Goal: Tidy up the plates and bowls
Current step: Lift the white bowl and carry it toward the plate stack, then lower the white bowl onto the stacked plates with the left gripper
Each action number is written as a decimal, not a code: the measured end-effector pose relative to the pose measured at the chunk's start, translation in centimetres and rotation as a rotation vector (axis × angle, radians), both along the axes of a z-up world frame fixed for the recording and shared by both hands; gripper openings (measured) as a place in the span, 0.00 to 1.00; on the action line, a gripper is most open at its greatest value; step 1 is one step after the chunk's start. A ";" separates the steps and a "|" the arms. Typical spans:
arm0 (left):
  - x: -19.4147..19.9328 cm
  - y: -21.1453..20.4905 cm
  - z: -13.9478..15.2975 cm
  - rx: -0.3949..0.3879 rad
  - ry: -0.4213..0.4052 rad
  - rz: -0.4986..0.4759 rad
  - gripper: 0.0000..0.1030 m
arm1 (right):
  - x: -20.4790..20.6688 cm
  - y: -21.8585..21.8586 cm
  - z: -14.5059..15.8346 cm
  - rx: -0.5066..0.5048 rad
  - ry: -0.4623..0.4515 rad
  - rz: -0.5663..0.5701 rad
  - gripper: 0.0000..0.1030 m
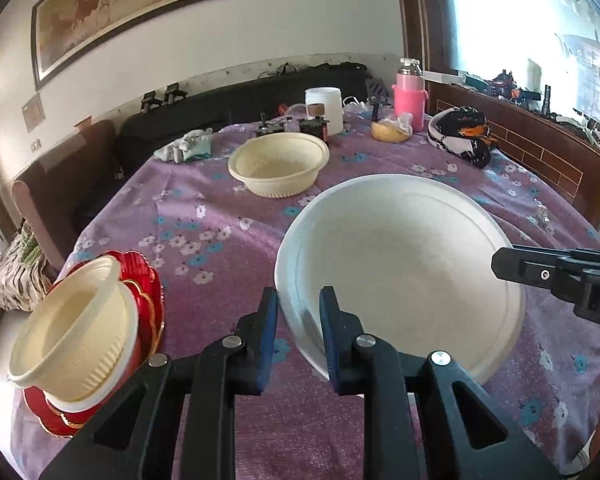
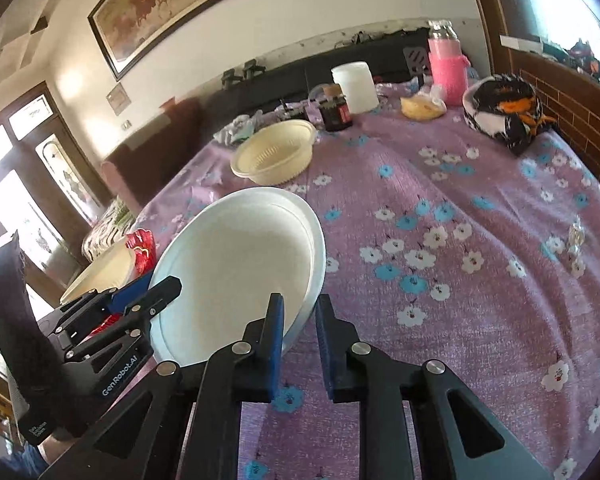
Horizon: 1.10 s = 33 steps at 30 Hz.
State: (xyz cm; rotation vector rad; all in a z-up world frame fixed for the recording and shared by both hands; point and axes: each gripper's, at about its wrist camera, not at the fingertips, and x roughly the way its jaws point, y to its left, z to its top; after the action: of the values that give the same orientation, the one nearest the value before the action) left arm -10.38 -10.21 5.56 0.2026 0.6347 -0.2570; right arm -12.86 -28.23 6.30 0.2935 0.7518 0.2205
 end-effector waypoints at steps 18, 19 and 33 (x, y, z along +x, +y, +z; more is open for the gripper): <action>-1.7 4.8 4.3 -0.043 -0.104 0.079 0.23 | 1.4 3.2 3.7 0.074 -0.025 0.090 0.17; -1.8 5.2 4.7 -0.047 -0.113 0.086 0.24 | 1.6 3.7 4.2 0.081 -0.030 0.103 0.17; -3.7 14.7 8.6 -0.090 -0.190 0.277 0.32 | 5.0 13.3 8.0 0.123 -0.050 0.296 0.18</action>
State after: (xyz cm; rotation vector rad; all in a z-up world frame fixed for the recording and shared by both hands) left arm -14.12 4.53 14.19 0.0497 0.4545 0.0017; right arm -7.86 -14.91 14.30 0.2914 0.7314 0.5533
